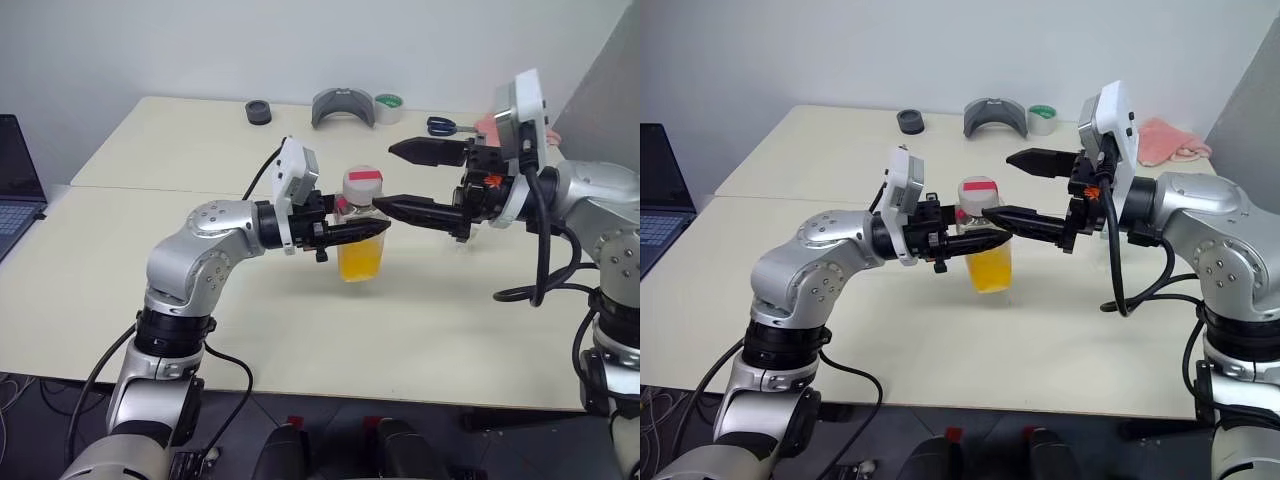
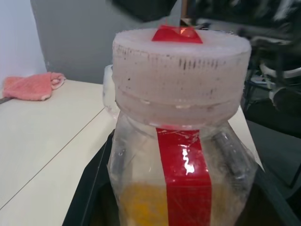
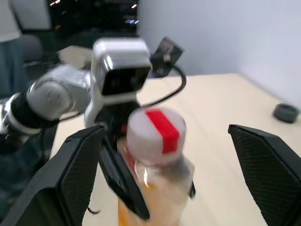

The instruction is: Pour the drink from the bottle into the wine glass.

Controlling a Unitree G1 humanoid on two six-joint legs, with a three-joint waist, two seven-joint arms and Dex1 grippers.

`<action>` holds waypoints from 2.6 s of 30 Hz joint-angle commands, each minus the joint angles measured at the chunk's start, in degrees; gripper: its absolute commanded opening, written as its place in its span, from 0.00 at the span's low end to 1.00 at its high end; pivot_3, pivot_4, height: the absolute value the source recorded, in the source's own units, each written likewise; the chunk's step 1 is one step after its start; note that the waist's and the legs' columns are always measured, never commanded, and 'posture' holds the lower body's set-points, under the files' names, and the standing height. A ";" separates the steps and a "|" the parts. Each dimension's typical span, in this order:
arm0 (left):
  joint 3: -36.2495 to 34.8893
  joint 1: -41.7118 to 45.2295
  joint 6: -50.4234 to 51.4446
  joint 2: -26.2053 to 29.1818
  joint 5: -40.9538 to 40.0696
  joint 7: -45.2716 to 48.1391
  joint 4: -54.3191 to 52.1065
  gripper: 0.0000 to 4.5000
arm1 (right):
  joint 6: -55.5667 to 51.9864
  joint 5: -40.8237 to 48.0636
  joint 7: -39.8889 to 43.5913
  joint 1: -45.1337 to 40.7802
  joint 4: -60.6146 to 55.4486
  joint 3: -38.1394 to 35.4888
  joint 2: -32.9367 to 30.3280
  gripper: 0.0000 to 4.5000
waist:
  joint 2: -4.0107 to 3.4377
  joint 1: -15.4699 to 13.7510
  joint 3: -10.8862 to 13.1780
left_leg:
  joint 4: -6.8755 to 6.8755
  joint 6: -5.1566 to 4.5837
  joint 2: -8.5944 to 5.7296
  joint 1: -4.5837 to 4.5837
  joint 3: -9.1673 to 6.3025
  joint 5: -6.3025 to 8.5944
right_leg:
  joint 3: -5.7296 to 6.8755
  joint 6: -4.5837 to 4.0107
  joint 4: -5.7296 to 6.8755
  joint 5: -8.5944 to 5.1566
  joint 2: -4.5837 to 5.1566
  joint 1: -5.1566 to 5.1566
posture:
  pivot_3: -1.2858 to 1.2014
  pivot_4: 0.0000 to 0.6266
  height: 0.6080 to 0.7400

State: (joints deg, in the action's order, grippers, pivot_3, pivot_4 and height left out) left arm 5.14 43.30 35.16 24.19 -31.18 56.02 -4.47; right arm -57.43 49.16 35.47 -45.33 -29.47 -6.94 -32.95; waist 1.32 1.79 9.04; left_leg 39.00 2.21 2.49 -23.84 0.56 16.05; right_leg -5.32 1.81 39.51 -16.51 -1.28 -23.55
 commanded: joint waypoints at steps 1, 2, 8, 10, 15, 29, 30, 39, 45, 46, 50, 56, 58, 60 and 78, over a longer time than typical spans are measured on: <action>0.46 2.90 -4.19 -1.24 1.48 1.31 2.47 0.41 | -2.88 3.46 -9.46 0.74 -6.08 -2.01 2.77 1.00 | -0.01 -0.02 0.01 | 0.00 0.01 -0.01 -0.01 -0.01 0.00 | -0.01 0.00 0.01 0.00 0.00 0.00 | 0.52 0.24 1.00; 0.64 3.30 -4.82 -1.58 1.86 1.62 3.46 0.41 | -3.14 2.92 -11.31 1.15 -6.99 -1.25 3.44 1.00 | -0.01 -0.03 0.01 | 0.00 0.00 -0.01 -0.01 -0.01 0.00 | 0.01 0.00 0.00 0.00 0.00 0.01 | 0.52 0.24 1.00; 1.58 4.81 -6.57 -3.19 2.69 3.30 6.01 0.41 | -3.33 -1.24 -20.54 1.56 -7.74 1.89 6.71 1.00 | -0.02 0.05 0.01 | -0.01 0.00 -0.03 -0.02 0.01 0.00 | -0.02 -0.01 -0.02 -0.01 0.00 0.00 | 0.52 0.24 1.00; 1.72 4.79 -6.53 -3.40 2.74 3.72 5.89 0.41 | -3.28 -2.64 -22.33 1.38 -7.81 2.87 7.09 1.00 | -0.02 0.05 0.01 | -0.01 0.00 -0.03 -0.02 0.01 0.00 | -0.03 -0.03 -0.01 -0.02 -0.01 -0.01 | 0.52 0.24 1.00; 1.72 4.79 -6.17 -3.55 2.76 4.24 5.54 0.41 | -3.35 -3.80 -24.42 1.66 -7.98 4.24 7.86 1.00 | -0.02 0.05 0.01 | -0.01 0.00 -0.03 -0.03 0.01 0.00 | -0.03 -0.03 -0.02 -0.02 -0.01 -0.01 | 0.52 0.24 1.00; 1.48 4.30 -5.83 -2.93 2.91 4.39 4.83 0.41 | -3.98 -2.74 -24.94 2.24 -7.67 4.23 9.21 0.64 | -0.02 0.06 0.01 | -0.01 0.00 -0.03 -0.03 0.01 0.00 | -0.03 -0.03 -0.03 -0.03 -0.02 -0.01 | 0.52 0.24 1.00; 1.47 4.31 -5.83 -2.92 2.93 4.36 4.86 0.41 | -3.98 -2.67 -24.96 2.26 -7.61 4.15 9.34 0.56 | -0.02 0.06 0.01 | -0.02 0.00 -0.04 -0.03 0.01 0.00 | -0.03 -0.03 -0.03 -0.03 -0.02 -0.01 | 0.52 0.24 1.00; 1.17 3.71 -4.73 -2.26 2.13 4.56 3.04 0.41 | -3.51 -1.98 -22.49 2.17 -6.71 3.89 8.16 0.41 | -0.02 0.06 0.01 | -0.02 0.00 -0.03 -0.03 0.01 0.00 | -0.03 -0.04 -0.03 -0.03 -0.02 -0.01 | 0.52 0.24 1.00; 0.32 1.53 0.75 -0.46 -1.67 4.53 -4.68 0.41 | 2.19 -1.91 -7.05 1.02 -0.85 4.76 1.29 0.41 | -0.02 0.07 0.02 | -0.03 -0.01 -0.04 -0.03 0.00 0.00 | -0.02 -0.03 -0.07 -0.03 -0.02 0.00 | 0.52 0.24 1.00; -0.06 1.09 1.98 -0.04 -2.63 4.27 -6.57 0.41 | 3.66 -2.33 -3.42 -0.05 1.51 5.36 0.03 0.41 | -0.03 0.10 0.02 | -0.03 -0.01 -0.04 -0.03 0.01 0.00 | -0.03 -0.03 -0.09 -0.03 -0.02 0.00 | 0.52 0.24 1.00; -1.76 1.06 5.63 0.78 -5.66 2.44 -10.79 0.41 | 8.72 -2.86 8.55 -4.93 9.90 7.43 -1.99 0.41 | -0.07 0.21 0.05 | -0.03 -0.02 -0.01 -0.02 0.03 0.00 | -0.04 -0.03 -0.09 -0.03 -0.06 0.00 | 0.52 0.24 1.00; -2.81 0.67 7.83 1.92 -7.99 1.32 -13.19 0.41 | 14.45 -5.01 20.30 -8.01 16.87 11.45 -1.27 0.41 | -0.08 0.06 0.05 | -0.03 -0.03 0.00 -0.01 -0.04 0.00 | 0.00 -0.03 -0.08 -0.03 -0.07 0.03 | 0.52 0.24 1.00; -2.89 0.64 8.13 2.19 -8.33 1.16 -13.45 0.41 | 15.97 -6.33 22.12 -8.33 18.45 12.41 -0.78 0.41 | -0.08 0.05 0.06 | -0.03 -0.03 -0.01 -0.01 -0.04 0.00 | 0.01 -0.03 -0.09 -0.03 -0.05 0.03 | 0.52 0.24 1.00; -3.02 0.57 8.46 2.53 -8.52 1.07 -13.62 0.41 | 17.28 -7.70 24.02 -8.67 19.98 13.35 -0.48 0.41 | -0.09 0.06 0.06 | -0.02 -0.03 -0.01 -0.01 -0.04 0.00 | 0.02 -0.04 -0.07 -0.03 -0.04 0.03 | 0.52 0.24 1.00; -1.24 1.57 2.29 2.41 -4.23 1.36 -5.51 0.41 | 4.80 -3.72 10.62 -2.49 7.59 3.32 -3.22 0.99 | -0.11 0.04 0.08 | -0.02 -0.02 -0.02 0.00 -0.04 -0.01 | 0.04 -0.04 -0.04 -0.03 0.01 0.02 | 0.52 0.24 1.00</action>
State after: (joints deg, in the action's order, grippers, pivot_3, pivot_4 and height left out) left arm 4.34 43.12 39.99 27.08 -36.10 57.04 -10.31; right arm -50.96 43.44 50.47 -47.52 -17.57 -0.59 -36.81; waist 1.21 1.83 9.12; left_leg 38.98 2.19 2.47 -23.85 0.52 16.04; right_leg -5.29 1.76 39.47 -16.55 -1.27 -23.53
